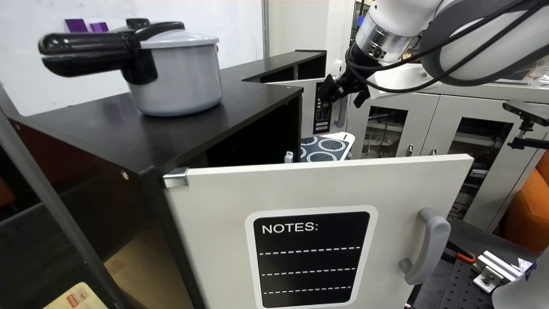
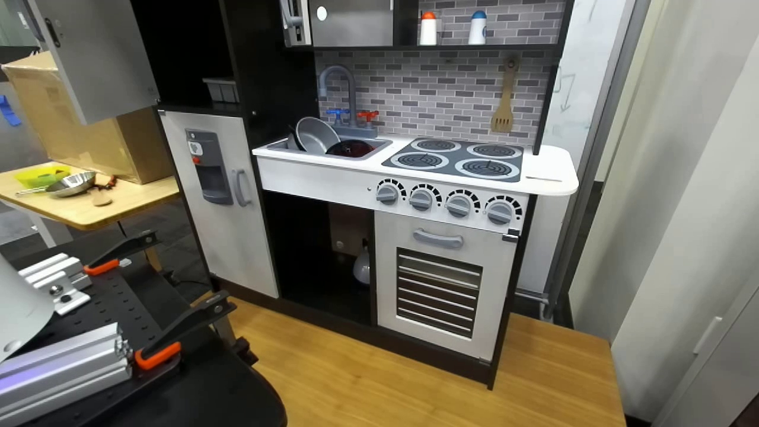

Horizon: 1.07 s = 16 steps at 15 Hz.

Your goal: Close the microwave

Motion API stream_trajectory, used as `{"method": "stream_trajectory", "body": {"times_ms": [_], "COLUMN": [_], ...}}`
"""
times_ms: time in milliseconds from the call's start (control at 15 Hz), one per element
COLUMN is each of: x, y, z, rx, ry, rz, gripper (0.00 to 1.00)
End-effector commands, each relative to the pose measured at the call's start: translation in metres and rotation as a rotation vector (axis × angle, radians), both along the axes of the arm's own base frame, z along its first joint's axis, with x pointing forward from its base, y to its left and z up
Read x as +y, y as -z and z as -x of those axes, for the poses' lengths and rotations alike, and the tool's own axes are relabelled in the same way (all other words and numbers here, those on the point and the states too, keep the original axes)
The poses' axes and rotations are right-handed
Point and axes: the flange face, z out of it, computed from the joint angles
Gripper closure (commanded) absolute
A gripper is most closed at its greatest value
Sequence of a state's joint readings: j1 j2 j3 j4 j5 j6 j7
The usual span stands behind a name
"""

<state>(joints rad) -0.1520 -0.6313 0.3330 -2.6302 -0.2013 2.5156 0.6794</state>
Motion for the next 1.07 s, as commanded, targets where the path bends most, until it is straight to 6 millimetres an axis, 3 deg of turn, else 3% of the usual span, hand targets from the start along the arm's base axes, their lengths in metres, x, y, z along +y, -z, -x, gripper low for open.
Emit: {"method": "stream_trajectory", "body": {"times_ms": [0,467,533,600,667,733,1000], "x": [0.0005,-0.0050,-0.0056,-0.0059,-0.0058,-0.0052,-0.0045], "y": [0.0004,0.0029,0.0032,0.0035,0.0041,0.0045,0.0063], "z": [-0.0003,-0.0041,-0.0048,-0.0052,-0.0056,-0.0055,-0.0061], "rx": [-0.022,-0.019,-0.020,-0.021,-0.019,-0.020,-0.017], "ry": [0.014,0.051,0.055,0.059,0.061,0.061,0.064], "rz": [0.029,0.030,0.029,0.027,0.024,0.022,0.022], "gripper": [0.00,0.00,0.04,0.21,0.29,0.29,0.57]}}
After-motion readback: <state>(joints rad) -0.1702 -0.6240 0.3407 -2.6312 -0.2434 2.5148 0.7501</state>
